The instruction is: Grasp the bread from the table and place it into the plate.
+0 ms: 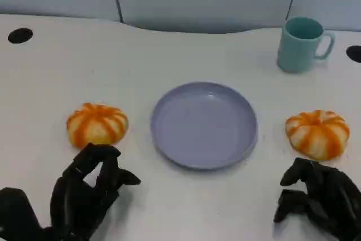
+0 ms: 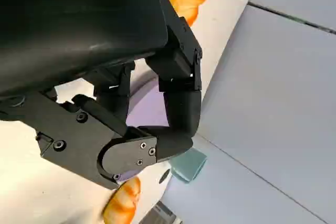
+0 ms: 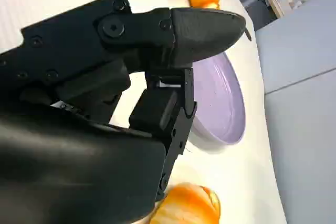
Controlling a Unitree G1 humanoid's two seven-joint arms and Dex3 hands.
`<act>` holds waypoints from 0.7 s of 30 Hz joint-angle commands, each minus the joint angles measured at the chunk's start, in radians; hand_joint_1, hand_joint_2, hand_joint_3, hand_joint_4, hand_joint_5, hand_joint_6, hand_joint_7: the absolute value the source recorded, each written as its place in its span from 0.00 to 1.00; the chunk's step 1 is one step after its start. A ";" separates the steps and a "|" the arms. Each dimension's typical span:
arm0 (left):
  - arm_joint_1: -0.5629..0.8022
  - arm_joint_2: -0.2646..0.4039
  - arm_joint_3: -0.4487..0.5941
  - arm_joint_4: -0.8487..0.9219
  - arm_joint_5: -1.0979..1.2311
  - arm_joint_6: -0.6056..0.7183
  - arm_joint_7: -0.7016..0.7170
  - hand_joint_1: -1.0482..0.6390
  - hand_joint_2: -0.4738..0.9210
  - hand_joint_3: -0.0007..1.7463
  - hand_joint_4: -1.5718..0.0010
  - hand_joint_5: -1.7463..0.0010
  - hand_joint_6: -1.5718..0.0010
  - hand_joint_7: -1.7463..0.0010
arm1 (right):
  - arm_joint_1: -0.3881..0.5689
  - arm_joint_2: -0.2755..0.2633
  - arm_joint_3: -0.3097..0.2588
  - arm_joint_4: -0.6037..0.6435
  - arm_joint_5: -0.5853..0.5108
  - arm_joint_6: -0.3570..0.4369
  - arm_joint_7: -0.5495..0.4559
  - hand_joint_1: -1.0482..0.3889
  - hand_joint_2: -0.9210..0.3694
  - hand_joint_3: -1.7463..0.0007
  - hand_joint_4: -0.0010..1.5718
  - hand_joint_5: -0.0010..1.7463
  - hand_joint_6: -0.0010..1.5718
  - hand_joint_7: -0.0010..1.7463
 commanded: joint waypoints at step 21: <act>-0.004 0.021 0.000 0.000 0.004 -0.004 -0.009 0.37 0.73 0.47 0.56 0.10 0.57 0.24 | 0.002 -0.006 -0.007 -0.001 0.005 0.017 -0.004 0.44 0.00 0.76 0.80 0.60 0.72 0.58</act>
